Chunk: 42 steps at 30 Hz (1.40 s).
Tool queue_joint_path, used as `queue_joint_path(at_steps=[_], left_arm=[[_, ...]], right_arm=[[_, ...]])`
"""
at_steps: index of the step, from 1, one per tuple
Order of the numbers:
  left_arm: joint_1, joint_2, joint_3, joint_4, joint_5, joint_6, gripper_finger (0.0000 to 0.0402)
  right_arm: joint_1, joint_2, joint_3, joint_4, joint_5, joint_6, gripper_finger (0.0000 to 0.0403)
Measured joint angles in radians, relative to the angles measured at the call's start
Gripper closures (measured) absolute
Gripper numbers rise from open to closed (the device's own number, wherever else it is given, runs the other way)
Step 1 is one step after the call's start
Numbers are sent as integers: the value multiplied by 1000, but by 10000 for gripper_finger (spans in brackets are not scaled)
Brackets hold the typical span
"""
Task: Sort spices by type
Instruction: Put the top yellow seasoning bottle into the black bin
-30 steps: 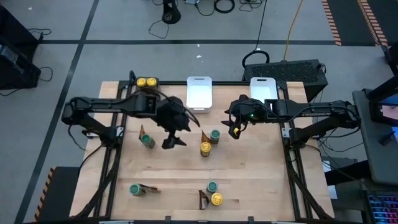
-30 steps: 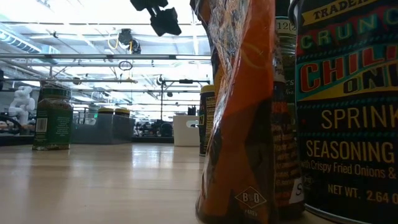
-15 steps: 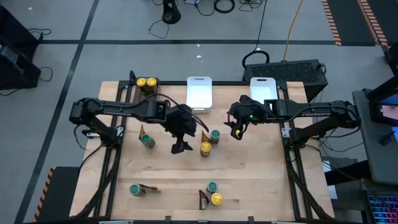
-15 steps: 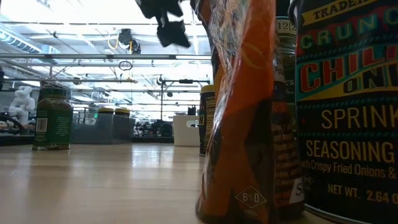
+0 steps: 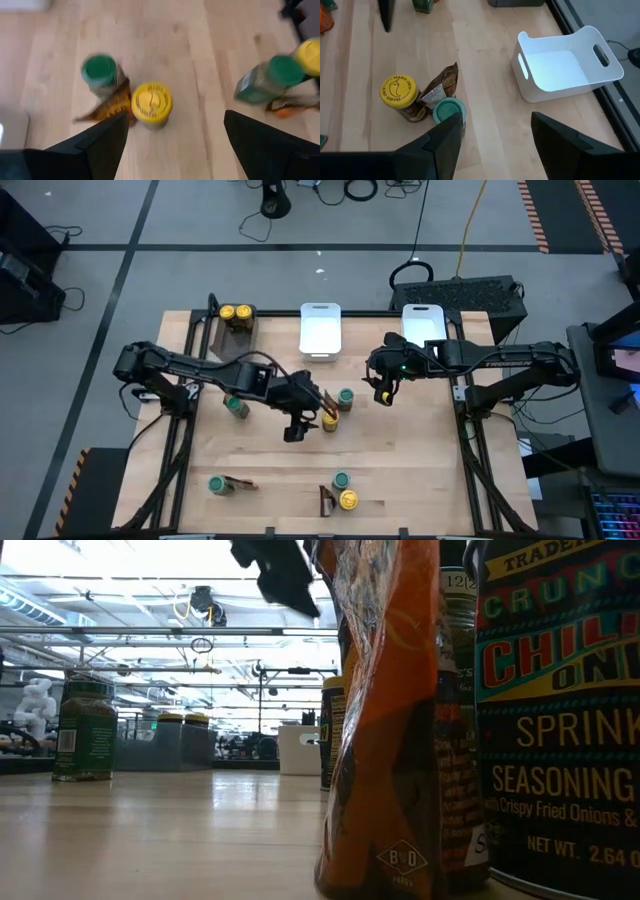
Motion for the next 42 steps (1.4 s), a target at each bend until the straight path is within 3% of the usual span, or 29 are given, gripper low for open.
queue_joint_path(at_steps=[5,21,28,42], left_arm=[[-5,62,-1,29,-10,-67,70],[-3,195,-1,141,-41,12,70],[-3,199,-1,155,-112,39,70],[3,199,-1,165,-105,47,70]], right_arm=[[0,0,0,1,0,-23,184],[0,0,0,1,0,-21,184],[0,0,0,0,0,-21,183],[0,0,0,-13,0,-23,184]])
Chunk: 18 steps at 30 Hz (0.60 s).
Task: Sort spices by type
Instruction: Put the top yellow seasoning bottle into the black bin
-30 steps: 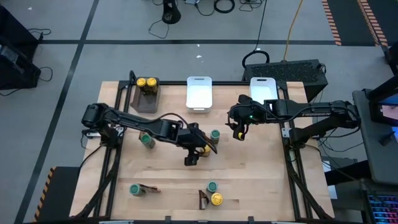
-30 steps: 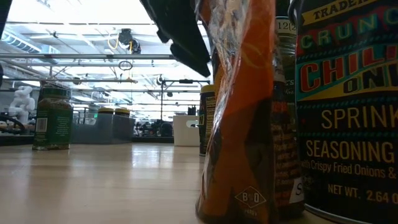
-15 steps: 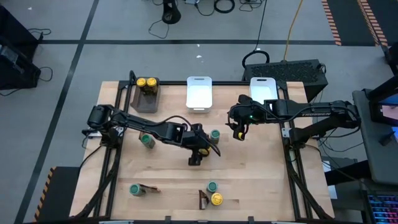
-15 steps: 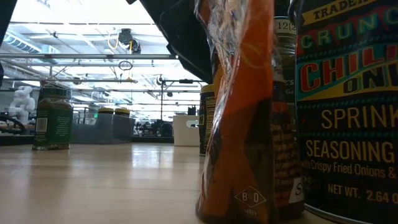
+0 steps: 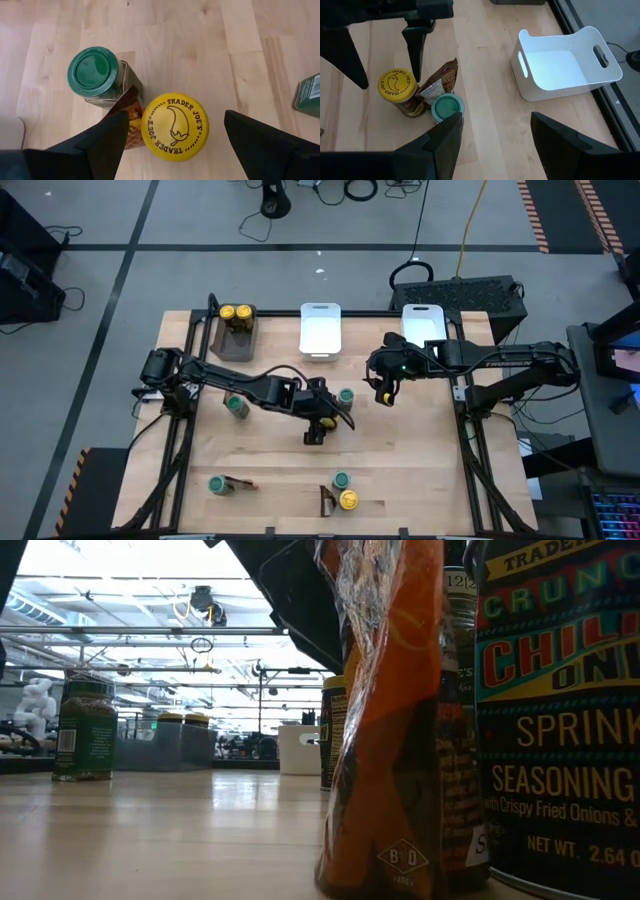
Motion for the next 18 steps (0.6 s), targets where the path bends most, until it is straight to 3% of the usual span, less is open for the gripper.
queue_joint_path(at_steps=[18], left_arm=[[9,36,1,38,50,-2,70]], right_arm=[[0,0,0,-3,0,-1,183]])
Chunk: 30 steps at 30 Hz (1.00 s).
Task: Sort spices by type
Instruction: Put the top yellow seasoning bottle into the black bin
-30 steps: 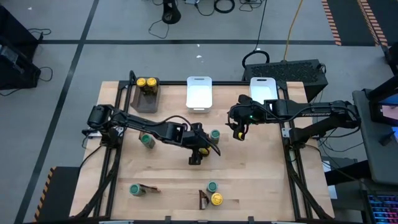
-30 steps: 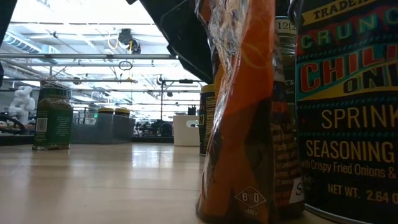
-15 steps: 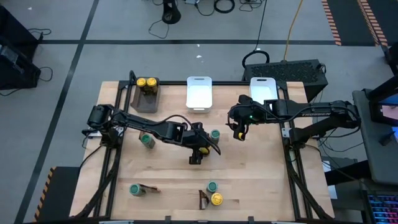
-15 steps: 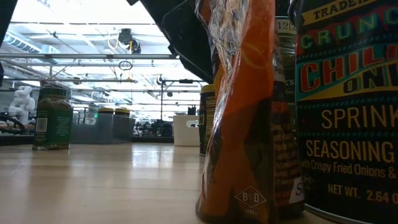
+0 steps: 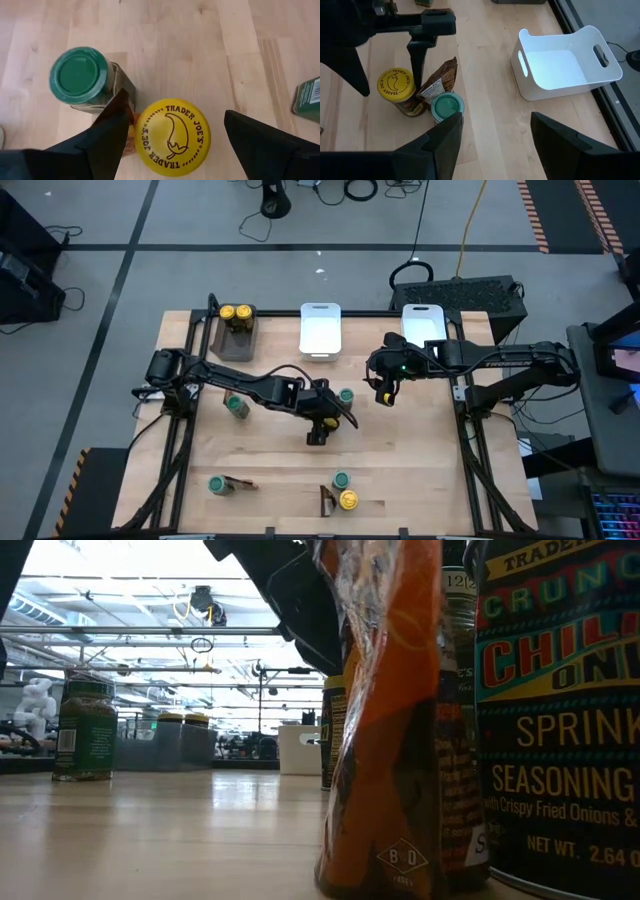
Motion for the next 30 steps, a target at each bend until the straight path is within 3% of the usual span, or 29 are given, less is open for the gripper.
queue_joint_path(at_steps=[30], left_arm=[[14,28,0,8,23,-8,70]], right_arm=[[0,0,0,3,0,-23,184]])
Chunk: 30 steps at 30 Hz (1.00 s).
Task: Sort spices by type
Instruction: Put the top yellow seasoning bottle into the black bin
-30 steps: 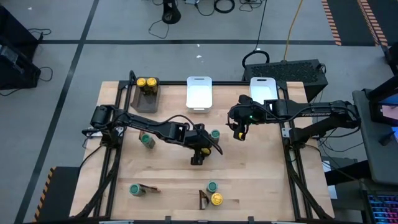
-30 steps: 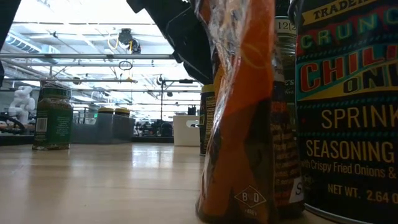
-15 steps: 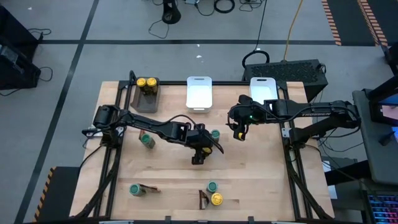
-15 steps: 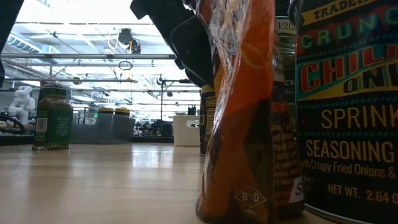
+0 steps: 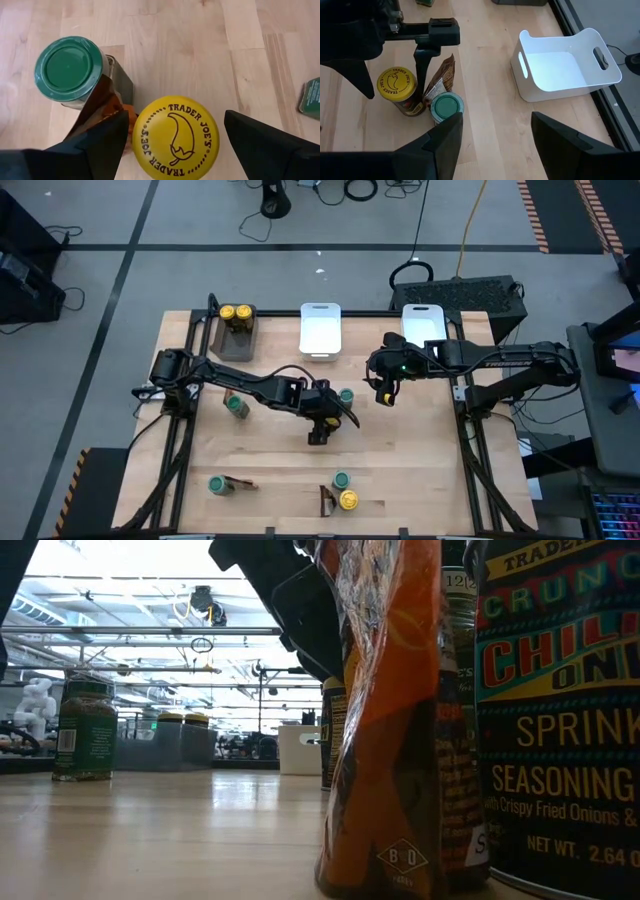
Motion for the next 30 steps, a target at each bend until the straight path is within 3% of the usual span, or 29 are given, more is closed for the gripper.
queue_joint_path(at_steps=[30], left_arm=[[1,31,-1,11,26,-52,70]], right_arm=[[0,0,0,-3,0,-1,184]])
